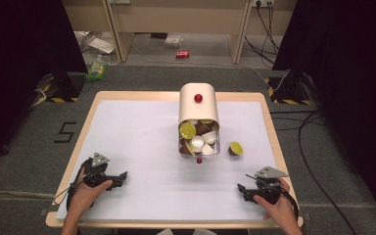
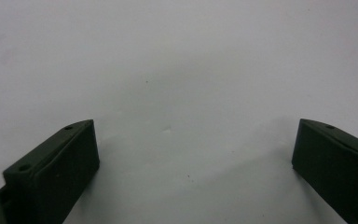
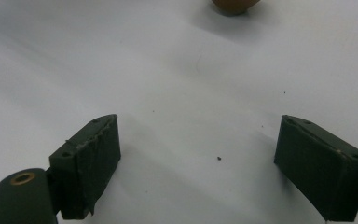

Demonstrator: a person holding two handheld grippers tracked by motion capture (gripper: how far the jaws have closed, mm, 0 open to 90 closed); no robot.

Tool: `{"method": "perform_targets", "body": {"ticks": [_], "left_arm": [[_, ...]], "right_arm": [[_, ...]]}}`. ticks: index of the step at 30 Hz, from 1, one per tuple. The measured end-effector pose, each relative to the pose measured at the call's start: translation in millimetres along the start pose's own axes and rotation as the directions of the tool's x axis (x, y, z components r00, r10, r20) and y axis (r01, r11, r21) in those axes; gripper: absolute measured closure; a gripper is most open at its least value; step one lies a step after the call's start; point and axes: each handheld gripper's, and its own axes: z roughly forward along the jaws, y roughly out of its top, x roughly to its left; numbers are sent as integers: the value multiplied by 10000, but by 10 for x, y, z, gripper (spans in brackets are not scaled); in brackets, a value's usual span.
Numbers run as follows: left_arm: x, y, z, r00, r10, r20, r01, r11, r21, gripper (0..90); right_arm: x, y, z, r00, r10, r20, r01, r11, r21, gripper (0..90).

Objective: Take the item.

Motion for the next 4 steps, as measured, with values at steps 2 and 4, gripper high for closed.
{"method": "perform_targets", "body": {"ticks": [2, 4], "left_arm": [[2, 0, -1, 10000, 23, 0, -23, 10000, 21, 0], [2, 0, -1, 10000, 24, 0, -24, 10000, 21, 0]], "right_arm": [[0, 1, 1, 10000, 4, -15, -4, 10000, 4, 144], [-4, 2, 3, 10000, -33, -32, 33, 10000, 1, 143]]}}
